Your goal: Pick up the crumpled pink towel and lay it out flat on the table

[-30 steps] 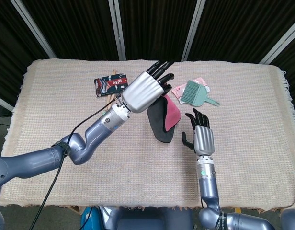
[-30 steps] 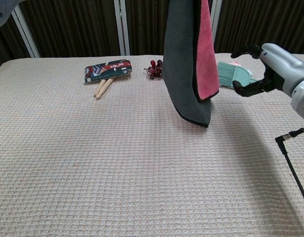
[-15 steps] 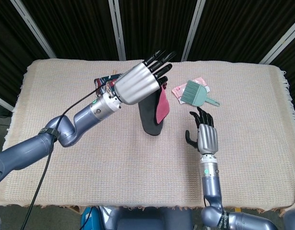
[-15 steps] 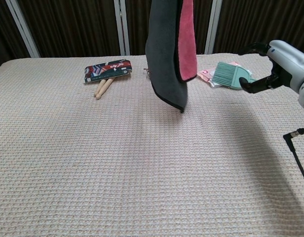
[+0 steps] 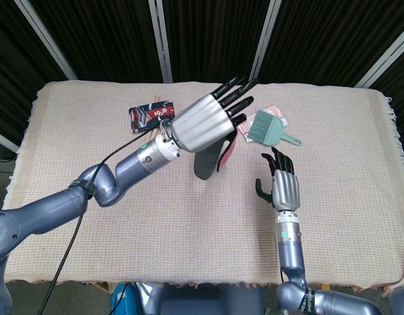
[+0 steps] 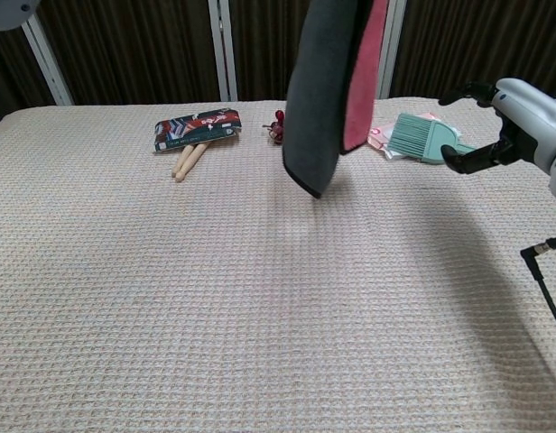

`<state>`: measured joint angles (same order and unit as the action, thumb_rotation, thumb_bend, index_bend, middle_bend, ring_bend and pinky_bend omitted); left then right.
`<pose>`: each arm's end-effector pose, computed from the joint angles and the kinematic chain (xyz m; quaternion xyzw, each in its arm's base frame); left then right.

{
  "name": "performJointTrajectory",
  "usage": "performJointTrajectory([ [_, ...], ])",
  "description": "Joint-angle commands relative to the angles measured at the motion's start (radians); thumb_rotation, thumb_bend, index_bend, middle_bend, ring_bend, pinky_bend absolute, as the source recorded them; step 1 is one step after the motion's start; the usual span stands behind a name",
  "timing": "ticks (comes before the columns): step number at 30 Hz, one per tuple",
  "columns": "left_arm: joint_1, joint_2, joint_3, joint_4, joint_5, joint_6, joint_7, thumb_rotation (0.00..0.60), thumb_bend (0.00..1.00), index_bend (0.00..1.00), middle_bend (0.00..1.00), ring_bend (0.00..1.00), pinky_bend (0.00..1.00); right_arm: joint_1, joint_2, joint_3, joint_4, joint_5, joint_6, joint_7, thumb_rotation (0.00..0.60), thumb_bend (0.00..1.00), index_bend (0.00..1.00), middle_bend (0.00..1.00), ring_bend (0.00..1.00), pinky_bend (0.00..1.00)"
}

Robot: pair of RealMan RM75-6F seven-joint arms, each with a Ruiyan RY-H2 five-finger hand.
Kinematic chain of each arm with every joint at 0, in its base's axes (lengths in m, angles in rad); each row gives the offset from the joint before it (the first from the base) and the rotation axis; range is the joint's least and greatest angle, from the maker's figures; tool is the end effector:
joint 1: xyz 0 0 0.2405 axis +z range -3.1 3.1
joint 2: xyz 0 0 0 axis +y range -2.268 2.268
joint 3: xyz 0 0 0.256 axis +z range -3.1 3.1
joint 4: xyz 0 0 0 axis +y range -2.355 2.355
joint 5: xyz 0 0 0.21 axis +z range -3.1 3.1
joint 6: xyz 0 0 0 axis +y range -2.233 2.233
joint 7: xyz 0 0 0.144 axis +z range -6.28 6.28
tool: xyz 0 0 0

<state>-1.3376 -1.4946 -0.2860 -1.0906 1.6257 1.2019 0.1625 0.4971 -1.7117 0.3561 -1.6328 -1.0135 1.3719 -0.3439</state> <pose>0.1012 0.4184 0.0809 -0.7156 0.1286 -0.5898 0.3514 -0.1580 -0.3097 0.0124 0.4858 -0.5122 0.4946 0.5071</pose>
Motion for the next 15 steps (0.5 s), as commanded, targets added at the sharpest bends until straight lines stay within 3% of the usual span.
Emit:
performJointTrajectory([
  [1, -0.013, -0.022, 0.002, -0.007, 0.014, 0.009, -0.010, 0.600, 0.43, 0.68, 0.29, 0.04, 0.15, -0.002, 0.004, 0.003, 0.000, 0.002, 0.002, 0.004, 0.600, 0.47, 0.19, 0.06, 0.04, 0.00],
  [6, -0.005, -0.029, 0.016, -0.010, 0.035, 0.036, -0.036, 0.600, 0.43, 0.68, 0.29, 0.04, 0.15, -0.009, 0.015, 0.004, -0.001, 0.001, 0.001, 0.016, 0.600, 0.47, 0.19, 0.06, 0.04, 0.00],
  [15, 0.092, -0.029, 0.102, 0.062, 0.012, 0.006, -0.041, 0.600, 0.43, 0.68, 0.30, 0.04, 0.15, -0.015, 0.012, -0.010, 0.007, 0.004, -0.010, 0.027, 0.600, 0.47, 0.19, 0.06, 0.04, 0.00],
])
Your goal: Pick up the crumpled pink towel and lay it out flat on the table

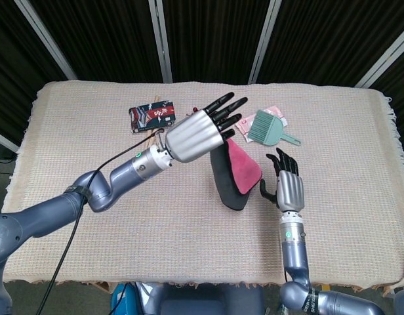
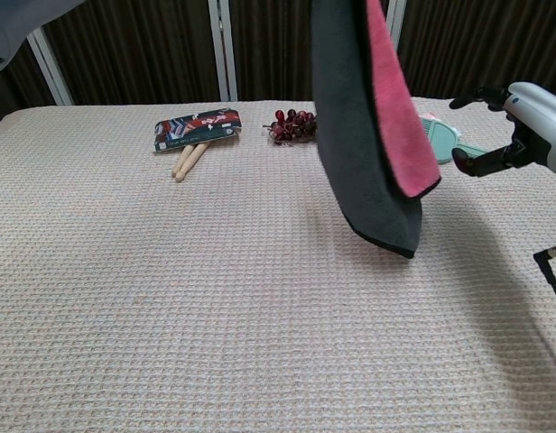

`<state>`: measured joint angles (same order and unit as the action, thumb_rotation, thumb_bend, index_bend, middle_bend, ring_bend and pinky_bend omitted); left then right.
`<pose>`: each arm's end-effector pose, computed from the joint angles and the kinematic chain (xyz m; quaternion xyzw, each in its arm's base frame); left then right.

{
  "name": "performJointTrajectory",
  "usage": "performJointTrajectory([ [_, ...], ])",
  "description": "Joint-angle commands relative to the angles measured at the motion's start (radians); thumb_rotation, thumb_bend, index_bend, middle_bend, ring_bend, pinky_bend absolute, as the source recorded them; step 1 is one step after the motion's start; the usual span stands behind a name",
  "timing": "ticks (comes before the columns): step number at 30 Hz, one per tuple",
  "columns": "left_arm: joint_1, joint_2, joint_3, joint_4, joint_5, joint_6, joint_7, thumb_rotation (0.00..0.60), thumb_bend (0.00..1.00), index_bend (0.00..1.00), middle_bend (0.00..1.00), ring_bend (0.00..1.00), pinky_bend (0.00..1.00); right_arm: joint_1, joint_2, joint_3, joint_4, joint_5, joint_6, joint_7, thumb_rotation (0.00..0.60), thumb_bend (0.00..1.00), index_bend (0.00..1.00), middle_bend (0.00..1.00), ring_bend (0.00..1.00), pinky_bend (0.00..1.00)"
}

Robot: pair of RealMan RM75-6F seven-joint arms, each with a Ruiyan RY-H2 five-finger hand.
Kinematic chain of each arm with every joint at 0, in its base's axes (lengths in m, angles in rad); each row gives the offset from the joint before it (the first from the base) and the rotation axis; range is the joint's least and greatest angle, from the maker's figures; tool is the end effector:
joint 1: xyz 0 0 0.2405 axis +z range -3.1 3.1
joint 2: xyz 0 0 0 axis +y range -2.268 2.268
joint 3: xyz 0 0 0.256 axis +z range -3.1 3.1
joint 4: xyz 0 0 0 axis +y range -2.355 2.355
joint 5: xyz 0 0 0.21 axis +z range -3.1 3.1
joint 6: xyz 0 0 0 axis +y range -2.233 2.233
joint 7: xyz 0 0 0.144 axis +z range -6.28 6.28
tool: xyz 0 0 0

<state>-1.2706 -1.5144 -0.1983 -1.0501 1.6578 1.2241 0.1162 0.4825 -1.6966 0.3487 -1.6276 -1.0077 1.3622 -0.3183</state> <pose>0.0558 0.4206 0.0626 -0.7461 0.1122 -0.5572 0.3469 -0.1675 -0.3081 0.0138 0.4815 -0.5197 0.4898 0.5081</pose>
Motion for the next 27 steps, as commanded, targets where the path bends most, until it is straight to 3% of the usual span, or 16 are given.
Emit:
performJointTrajectory([
  [1, 0.037, -0.017, 0.020, 0.029, -0.037, -0.032, 0.013, 0.600, 0.43, 0.68, 0.30, 0.04, 0.15, 0.000, -0.006, -0.006, 0.003, -0.002, -0.001, 0.000, 0.600, 0.47, 0.19, 0.06, 0.04, 0.00],
  [14, -0.006, -0.043, -0.095, -0.083, -0.160, -0.121, 0.171, 0.600, 0.43, 0.68, 0.31, 0.04, 0.17, -0.004, -0.012, -0.020, -0.027, -0.005, -0.010, 0.007, 0.600, 0.47, 0.17, 0.05, 0.04, 0.00],
  [21, -0.032, -0.072, -0.122, -0.139, -0.170, -0.121, 0.204, 0.600, 0.43, 0.68, 0.31, 0.04, 0.17, 0.001, -0.025, -0.024, -0.033, 0.026, -0.031, -0.006, 0.600, 0.47, 0.14, 0.03, 0.03, 0.00],
  [27, -0.056, -0.103, -0.128, -0.117, -0.130, -0.091, 0.166, 0.600, 0.43, 0.67, 0.31, 0.04, 0.17, -0.007, -0.021, -0.031, -0.049, 0.017, -0.028, 0.006, 0.600, 0.46, 0.11, 0.02, 0.02, 0.00],
])
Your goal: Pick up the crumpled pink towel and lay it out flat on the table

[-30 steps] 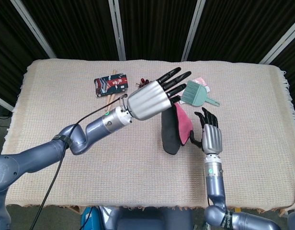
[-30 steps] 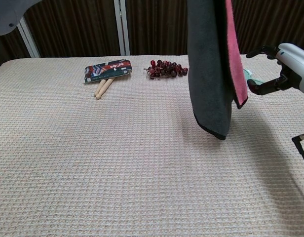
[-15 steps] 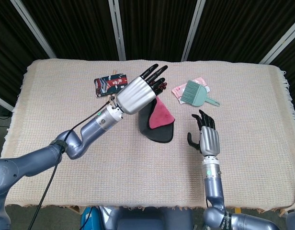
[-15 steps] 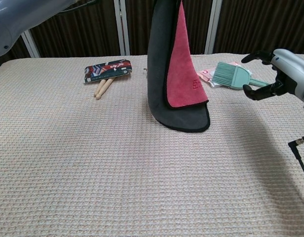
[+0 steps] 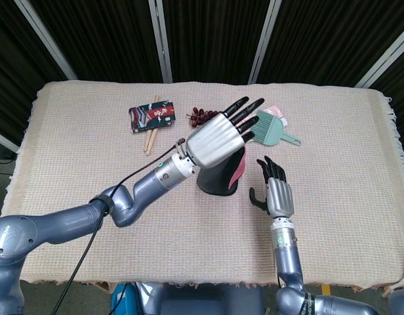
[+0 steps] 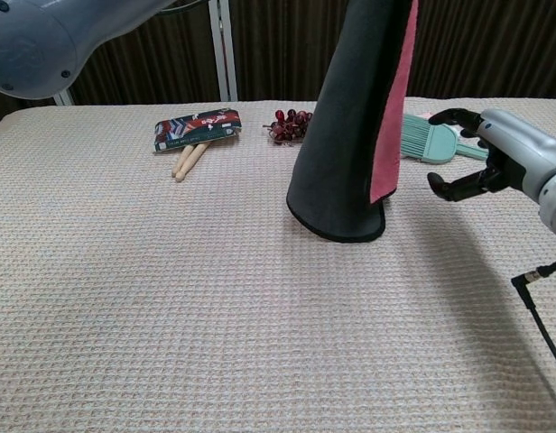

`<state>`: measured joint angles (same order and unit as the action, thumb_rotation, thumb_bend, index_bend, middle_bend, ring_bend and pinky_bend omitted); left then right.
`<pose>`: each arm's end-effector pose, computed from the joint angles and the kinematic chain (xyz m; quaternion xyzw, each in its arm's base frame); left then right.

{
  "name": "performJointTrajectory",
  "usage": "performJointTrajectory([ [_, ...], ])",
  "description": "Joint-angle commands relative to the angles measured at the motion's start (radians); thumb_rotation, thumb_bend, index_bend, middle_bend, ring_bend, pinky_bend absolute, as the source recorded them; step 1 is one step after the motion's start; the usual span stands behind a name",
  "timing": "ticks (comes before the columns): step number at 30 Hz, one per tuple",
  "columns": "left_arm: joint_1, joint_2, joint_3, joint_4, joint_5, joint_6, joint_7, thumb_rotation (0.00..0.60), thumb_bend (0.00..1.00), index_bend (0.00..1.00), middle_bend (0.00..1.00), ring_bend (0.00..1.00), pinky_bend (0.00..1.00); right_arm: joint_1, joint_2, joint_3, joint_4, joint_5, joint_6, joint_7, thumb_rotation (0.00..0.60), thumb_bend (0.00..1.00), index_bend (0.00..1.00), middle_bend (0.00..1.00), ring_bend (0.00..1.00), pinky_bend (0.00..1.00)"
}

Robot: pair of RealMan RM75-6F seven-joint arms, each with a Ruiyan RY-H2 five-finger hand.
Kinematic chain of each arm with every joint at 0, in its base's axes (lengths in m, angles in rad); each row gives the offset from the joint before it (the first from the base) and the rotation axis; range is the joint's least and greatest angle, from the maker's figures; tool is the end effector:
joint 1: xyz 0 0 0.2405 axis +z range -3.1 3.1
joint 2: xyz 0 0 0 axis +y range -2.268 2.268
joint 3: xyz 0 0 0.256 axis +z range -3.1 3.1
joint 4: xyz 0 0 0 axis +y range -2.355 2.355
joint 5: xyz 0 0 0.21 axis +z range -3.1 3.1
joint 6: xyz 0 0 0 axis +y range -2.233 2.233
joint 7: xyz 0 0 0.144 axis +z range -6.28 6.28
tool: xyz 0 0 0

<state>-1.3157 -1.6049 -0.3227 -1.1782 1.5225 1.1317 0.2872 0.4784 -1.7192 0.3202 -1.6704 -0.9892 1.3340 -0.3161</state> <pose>0.1051 0.3982 0.0341 -0.7317 0.0555 -0.5850 0.3454 -0.1570 -0.2952 -0.0036 0.4916 -0.5513 0.4812 0.4721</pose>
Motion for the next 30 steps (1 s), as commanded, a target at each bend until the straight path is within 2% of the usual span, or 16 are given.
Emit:
performJointTrajectory([
  [1, -0.015, -0.018, -0.004, 0.013, 0.005, -0.001, -0.003, 0.600, 0.43, 0.67, 0.31, 0.04, 0.17, -0.005, 0.002, -0.005, -0.014, -0.001, -0.001, 0.009, 0.600, 0.46, 0.11, 0.02, 0.02, 0.00],
  [16, -0.115, -0.088, -0.074, 0.074, -0.071, -0.086, 0.118, 0.600, 0.43, 0.68, 0.31, 0.04, 0.17, -0.017, -0.018, -0.026, -0.061, -0.011, 0.017, 0.001, 0.600, 0.45, 0.10, 0.01, 0.02, 0.00],
  [30, -0.132, -0.125, -0.079, 0.094, -0.101, -0.078, 0.131, 0.600, 0.43, 0.68, 0.31, 0.04, 0.17, -0.016, -0.060, -0.027, -0.088, 0.004, 0.025, -0.015, 0.600, 0.42, 0.05, 0.00, 0.01, 0.00],
])
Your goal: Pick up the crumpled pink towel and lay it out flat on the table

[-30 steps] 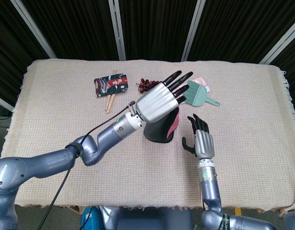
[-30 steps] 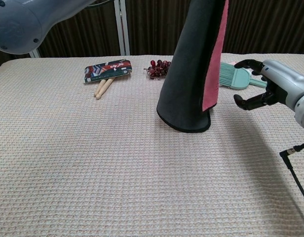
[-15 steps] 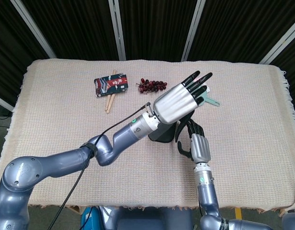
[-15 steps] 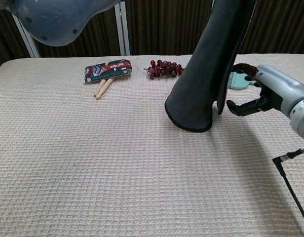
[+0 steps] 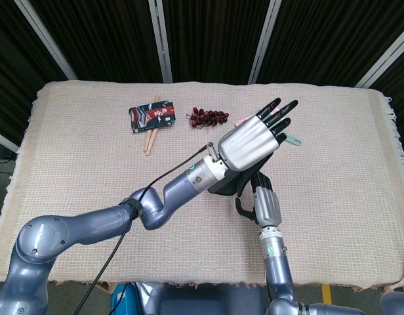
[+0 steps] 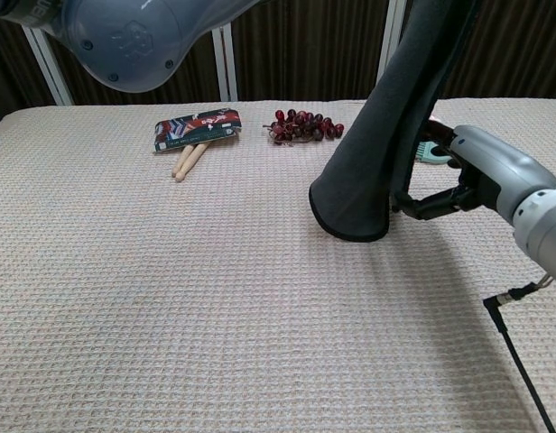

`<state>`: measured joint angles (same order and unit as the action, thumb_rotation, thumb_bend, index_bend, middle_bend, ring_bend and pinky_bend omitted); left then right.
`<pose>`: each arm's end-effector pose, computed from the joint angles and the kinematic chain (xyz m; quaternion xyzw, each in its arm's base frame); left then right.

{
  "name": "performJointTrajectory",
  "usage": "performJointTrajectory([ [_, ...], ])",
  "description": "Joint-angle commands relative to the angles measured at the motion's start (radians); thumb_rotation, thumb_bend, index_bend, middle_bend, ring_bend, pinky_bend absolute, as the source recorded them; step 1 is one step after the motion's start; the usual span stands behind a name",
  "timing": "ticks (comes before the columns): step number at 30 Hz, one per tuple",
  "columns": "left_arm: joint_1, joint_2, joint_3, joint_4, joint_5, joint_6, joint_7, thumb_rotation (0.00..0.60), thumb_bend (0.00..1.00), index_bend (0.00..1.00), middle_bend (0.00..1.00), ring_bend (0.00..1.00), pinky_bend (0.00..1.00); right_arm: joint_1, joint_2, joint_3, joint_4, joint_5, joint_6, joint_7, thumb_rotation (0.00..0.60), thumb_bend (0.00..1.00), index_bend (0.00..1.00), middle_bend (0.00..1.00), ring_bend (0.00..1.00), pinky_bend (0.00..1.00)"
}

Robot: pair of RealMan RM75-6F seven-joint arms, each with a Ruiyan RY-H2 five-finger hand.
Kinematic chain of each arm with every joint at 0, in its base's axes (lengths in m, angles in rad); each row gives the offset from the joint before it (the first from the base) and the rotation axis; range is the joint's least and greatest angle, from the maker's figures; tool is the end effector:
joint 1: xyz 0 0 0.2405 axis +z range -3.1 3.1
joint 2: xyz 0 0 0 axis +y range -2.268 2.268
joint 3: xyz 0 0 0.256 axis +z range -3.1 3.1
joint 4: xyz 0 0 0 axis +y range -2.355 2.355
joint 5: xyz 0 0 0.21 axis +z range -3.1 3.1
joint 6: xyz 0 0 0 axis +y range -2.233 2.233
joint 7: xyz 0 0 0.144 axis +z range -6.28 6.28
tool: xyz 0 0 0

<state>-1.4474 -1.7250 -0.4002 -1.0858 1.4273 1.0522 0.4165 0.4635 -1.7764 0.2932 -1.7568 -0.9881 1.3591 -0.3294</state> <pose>0.1604 0.3943 0.0073 -0.7276 0.0672 -0.5794 0.3611 -0.1317 -0.2725 -0.0197 0.4829 -0.5871 0.4892 0.4276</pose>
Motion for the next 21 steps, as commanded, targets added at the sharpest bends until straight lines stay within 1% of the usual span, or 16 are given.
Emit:
performJointTrajectory([
  [1, 0.000, -0.006, -0.002, 0.000, -0.008, 0.003, 0.002, 0.600, 0.43, 0.68, 0.31, 0.04, 0.17, -0.001, -0.005, 0.001, -0.002, 0.006, -0.001, -0.002, 0.600, 0.42, 0.04, 0.00, 0.01, 0.00],
  [6, 0.001, -0.009, 0.005, -0.009, -0.003, 0.013, 0.001, 0.600, 0.43, 0.68, 0.31, 0.04, 0.17, 0.002, -0.022, 0.009, 0.008, 0.015, 0.006, -0.009, 0.600, 0.37, 0.00, 0.00, 0.00, 0.00],
  [9, 0.002, -0.011, 0.004, -0.019, -0.004, 0.020, 0.001, 0.600, 0.43, 0.68, 0.31, 0.04, 0.17, 0.011, -0.045, 0.017, 0.022, 0.022, 0.016, -0.029, 0.600, 0.35, 0.00, 0.00, 0.00, 0.00],
  [15, 0.005, 0.001, 0.002, -0.040, 0.000, 0.035, 0.004, 0.600, 0.43, 0.68, 0.31, 0.04, 0.17, 0.034, -0.088, 0.054, 0.056, 0.068, 0.019, -0.063, 0.600, 0.32, 0.00, 0.00, 0.00, 0.00],
  [18, 0.011, 0.011, 0.004, -0.058, 0.001, 0.041, 0.007, 0.600, 0.43, 0.68, 0.31, 0.04, 0.17, 0.042, -0.111, 0.079, 0.077, 0.110, 0.022, -0.079, 0.600, 0.31, 0.00, 0.00, 0.00, 0.00],
  [19, 0.015, 0.016, 0.007, -0.064, 0.006, 0.046, 0.009, 0.600, 0.43, 0.68, 0.31, 0.04, 0.17, 0.041, -0.120, 0.096, 0.086, 0.129, 0.028, -0.074, 0.600, 0.31, 0.00, 0.00, 0.00, 0.00],
  [21, 0.021, 0.023, 0.012, -0.069, 0.008, 0.049, 0.011, 0.600, 0.43, 0.68, 0.31, 0.04, 0.17, 0.037, -0.130, 0.108, 0.093, 0.141, 0.036, -0.059, 0.600, 0.31, 0.00, 0.00, 0.00, 0.00],
])
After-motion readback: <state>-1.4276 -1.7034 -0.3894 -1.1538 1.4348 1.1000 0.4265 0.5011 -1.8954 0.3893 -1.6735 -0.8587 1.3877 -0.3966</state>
